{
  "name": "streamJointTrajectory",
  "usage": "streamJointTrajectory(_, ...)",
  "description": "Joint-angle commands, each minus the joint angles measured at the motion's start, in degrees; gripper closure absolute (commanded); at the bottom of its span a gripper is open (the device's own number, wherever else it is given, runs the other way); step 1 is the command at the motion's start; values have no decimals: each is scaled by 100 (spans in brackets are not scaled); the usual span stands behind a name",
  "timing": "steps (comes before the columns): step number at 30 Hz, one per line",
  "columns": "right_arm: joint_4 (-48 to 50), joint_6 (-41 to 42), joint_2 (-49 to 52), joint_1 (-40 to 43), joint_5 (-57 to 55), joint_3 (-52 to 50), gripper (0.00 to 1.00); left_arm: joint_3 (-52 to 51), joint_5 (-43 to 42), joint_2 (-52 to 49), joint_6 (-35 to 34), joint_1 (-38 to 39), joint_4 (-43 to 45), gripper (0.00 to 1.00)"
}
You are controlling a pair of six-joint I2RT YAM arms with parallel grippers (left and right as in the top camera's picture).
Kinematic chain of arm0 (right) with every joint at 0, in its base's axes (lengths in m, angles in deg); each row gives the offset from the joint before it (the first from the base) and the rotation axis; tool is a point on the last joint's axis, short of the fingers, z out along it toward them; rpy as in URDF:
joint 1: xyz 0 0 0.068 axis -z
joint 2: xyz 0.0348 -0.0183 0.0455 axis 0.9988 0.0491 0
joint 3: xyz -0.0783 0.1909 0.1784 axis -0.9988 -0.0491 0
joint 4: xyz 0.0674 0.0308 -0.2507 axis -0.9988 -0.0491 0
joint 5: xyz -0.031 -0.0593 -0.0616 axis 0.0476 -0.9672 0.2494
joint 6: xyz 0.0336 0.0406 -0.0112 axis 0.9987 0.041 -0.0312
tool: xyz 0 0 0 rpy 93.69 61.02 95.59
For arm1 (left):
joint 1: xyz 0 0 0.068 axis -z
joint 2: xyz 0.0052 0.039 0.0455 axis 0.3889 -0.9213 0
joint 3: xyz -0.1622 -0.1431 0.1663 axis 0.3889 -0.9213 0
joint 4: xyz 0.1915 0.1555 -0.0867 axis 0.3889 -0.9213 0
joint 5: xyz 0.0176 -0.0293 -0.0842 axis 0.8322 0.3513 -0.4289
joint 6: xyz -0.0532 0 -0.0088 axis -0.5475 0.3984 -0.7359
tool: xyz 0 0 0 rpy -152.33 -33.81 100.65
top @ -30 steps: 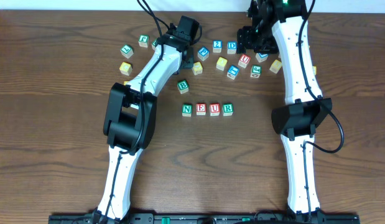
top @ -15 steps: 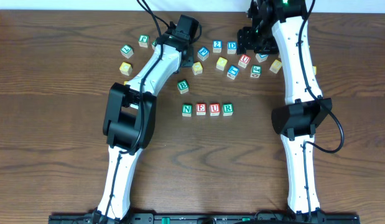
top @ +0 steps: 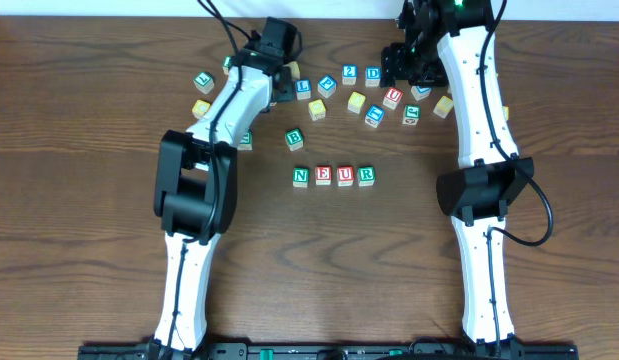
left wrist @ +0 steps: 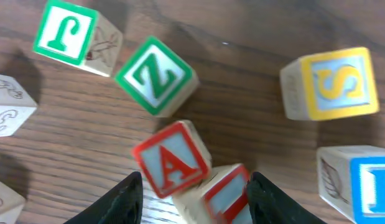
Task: Spell out NEURIPS
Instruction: 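Lower the left gripper and close it on the red I block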
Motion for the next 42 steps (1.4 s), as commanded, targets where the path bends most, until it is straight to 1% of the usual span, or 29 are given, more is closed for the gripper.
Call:
streamJointTrajectory(1, 11, -83, -13, -11, -48, 24, 27, -17, 4, 155, 9, 22, -24, 47)
streamJointTrajectory(6, 9, -85, -13, -11, -48, 24, 27, -15, 4, 155, -20, 9, -98, 47)
streamJointTrajectory(13, 9, -85, -13, -11, -48, 24, 27, -17, 2, 155, -380, 11, -498, 47)
streamJointTrajectory(19, -11, -83, -13, -11, -46, 24, 28, -33, 9, 149, -553, 4, -466, 47)
streamJointTrajectory(26, -31, -85, -13, -11, -48, 24, 28, -44, 9, 33, -1174, -101, -452, 48)
streamJointTrajectory(33, -22, -151, -13, -11, -52, 24, 28, -63, 9, 28, -1241, -144, -391, 57)
streamJointTrajectory(37, -11, -149, -13, -11, -50, 24, 27, -151, -20, 28, -1368, -120, -389, 57)
streamJointTrajectory(42, 13, -149, -13, -11, -50, 24, 27, -236, -144, 24, -1366, -94, -365, 57)
